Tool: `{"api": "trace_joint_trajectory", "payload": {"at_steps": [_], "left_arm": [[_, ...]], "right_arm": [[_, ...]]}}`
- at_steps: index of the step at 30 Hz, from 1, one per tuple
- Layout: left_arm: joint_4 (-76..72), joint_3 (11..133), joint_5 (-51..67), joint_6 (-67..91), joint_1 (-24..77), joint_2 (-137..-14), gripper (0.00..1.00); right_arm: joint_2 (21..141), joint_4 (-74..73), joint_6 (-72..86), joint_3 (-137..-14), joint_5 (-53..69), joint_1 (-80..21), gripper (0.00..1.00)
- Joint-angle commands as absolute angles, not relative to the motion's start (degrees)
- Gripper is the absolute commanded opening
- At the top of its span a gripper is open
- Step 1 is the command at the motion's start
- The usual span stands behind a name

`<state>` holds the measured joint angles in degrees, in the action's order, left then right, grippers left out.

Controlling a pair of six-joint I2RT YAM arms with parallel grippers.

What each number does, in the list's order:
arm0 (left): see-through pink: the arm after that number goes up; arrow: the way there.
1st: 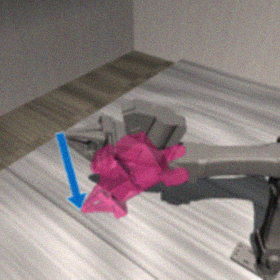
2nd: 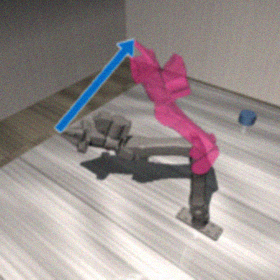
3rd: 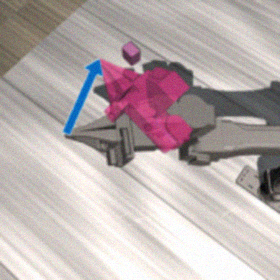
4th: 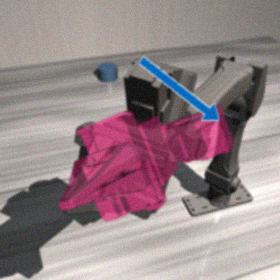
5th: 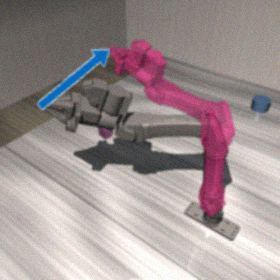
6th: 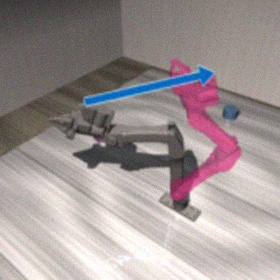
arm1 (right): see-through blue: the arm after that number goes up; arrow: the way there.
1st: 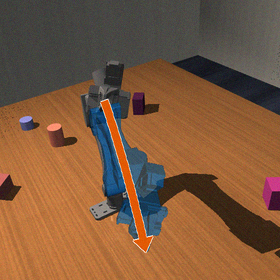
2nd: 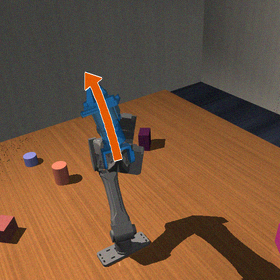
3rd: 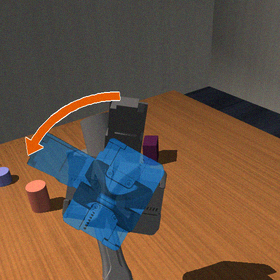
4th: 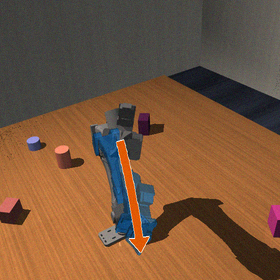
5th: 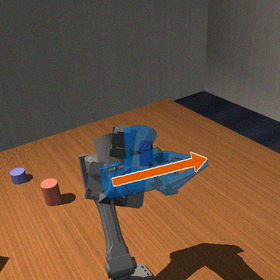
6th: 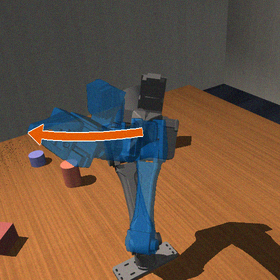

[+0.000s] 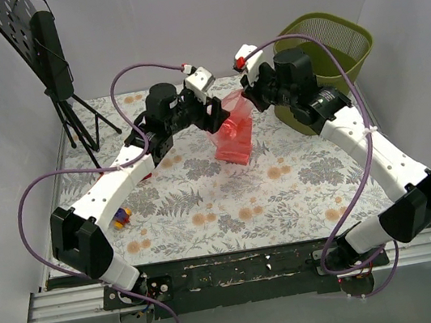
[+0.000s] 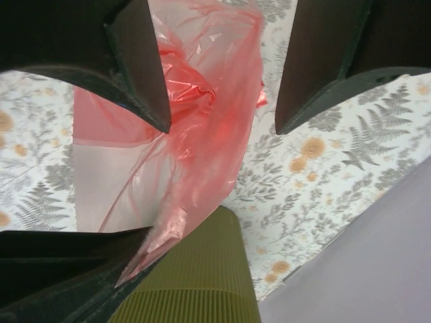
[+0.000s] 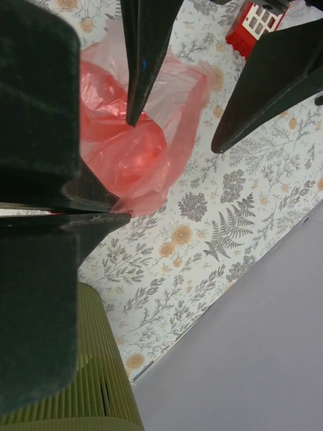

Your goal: Put the trash bags into the trash bin

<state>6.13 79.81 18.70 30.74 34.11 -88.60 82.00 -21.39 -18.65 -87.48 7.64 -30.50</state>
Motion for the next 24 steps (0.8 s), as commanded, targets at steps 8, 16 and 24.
{"api": "trace_joint_trajectory", "payload": {"at_steps": [8,16,24], "left_arm": [[7.2,79.0,23.7,32.2,33.3,-87.9,0.61],[7.6,78.4,20.0,23.6,35.0,-89.7,0.27],[10.1,82.6,17.8,27.8,34.9,-87.7,0.00]], "right_arm": [[78.2,-19.6,-18.7,-86.3,7.5,-30.7,0.01],[78.7,-19.6,-15.5,-86.1,8.1,-30.3,0.01],[79.6,-18.5,-7.0,-81.7,8.3,-28.6,0.54]]}}
